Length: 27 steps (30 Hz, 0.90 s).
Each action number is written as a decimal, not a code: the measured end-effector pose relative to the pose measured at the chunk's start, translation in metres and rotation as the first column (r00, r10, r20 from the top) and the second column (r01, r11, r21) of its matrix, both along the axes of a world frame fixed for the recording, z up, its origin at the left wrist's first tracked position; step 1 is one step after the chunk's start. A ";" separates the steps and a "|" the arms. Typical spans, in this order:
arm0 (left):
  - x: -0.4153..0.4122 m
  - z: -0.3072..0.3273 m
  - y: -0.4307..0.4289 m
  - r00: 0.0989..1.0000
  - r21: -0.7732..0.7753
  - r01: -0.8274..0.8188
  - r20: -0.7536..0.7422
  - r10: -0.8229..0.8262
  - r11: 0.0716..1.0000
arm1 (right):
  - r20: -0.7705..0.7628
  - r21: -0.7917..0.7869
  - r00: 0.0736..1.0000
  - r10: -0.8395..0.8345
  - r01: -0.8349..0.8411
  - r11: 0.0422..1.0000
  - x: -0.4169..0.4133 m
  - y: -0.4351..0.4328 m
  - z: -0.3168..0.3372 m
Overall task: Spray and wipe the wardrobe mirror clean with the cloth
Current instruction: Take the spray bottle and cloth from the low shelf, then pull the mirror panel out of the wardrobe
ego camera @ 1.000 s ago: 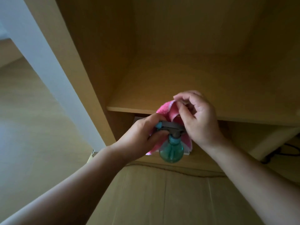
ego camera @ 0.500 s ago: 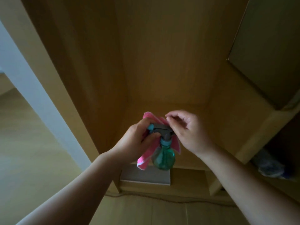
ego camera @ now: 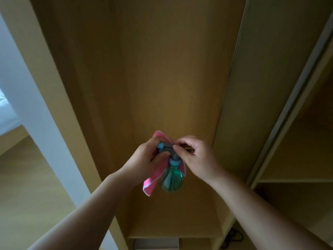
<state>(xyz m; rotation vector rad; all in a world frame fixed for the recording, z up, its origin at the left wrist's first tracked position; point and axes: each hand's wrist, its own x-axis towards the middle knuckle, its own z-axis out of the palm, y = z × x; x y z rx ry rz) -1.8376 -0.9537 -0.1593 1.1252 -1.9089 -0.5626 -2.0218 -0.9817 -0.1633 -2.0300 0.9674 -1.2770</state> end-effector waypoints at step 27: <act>-0.073 0.186 -0.016 0.998 -0.152 -0.031 0.049 0.039 0.988 | -0.003 -0.049 0.687 -0.726 0.725 0.687 -0.179 -0.011 0.211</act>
